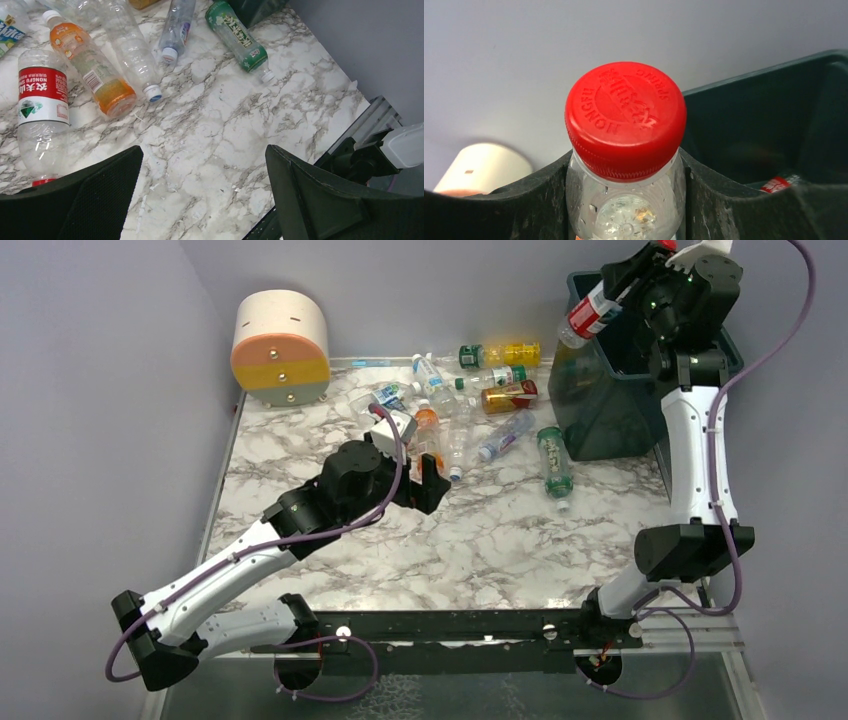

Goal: Put the plastic bottles in the bin
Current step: Place the plastic bottle in the trash bin.

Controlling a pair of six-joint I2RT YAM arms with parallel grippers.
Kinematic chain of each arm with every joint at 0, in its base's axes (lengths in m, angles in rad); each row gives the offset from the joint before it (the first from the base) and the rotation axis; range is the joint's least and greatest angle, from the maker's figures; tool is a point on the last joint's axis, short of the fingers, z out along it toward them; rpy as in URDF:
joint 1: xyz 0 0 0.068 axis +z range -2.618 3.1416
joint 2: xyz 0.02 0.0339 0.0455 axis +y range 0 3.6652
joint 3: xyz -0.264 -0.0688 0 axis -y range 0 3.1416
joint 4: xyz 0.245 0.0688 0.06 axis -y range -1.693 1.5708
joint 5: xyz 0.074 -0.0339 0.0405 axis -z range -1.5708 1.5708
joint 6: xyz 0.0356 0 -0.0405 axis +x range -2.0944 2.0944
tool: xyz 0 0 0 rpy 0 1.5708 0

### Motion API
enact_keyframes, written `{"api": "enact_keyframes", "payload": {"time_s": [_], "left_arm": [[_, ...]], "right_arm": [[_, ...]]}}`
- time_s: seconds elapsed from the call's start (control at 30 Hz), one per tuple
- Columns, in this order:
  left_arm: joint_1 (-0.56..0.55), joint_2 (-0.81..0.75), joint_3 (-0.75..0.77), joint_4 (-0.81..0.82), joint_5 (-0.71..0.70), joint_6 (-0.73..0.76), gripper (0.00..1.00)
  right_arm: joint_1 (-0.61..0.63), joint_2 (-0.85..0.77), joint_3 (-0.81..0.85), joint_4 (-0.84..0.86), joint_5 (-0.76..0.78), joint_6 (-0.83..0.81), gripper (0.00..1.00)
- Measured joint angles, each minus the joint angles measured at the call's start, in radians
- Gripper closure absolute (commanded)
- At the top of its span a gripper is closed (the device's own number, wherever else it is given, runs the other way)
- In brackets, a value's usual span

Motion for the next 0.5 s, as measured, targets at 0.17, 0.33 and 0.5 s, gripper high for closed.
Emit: {"api": "enact_keyframes", "payload": {"time_s": [0.17, 0.33, 0.5], "left_arm": [[0.0, 0.019, -0.01, 0.002, 0.014, -0.005, 0.01], [0.0, 0.053, -0.01, 0.002, 0.033, -0.008, 0.01], [0.0, 0.059, -0.01, 0.005, 0.045, -0.008, 0.01]], "right_arm": [[-0.006, -0.032, -0.009, 0.063, 0.139, -0.046, 0.52], [-0.008, -0.062, -0.042, 0.142, 0.294, -0.121, 0.52], [-0.008, -0.068, -0.108, 0.192, 0.441, -0.2, 0.5]]}}
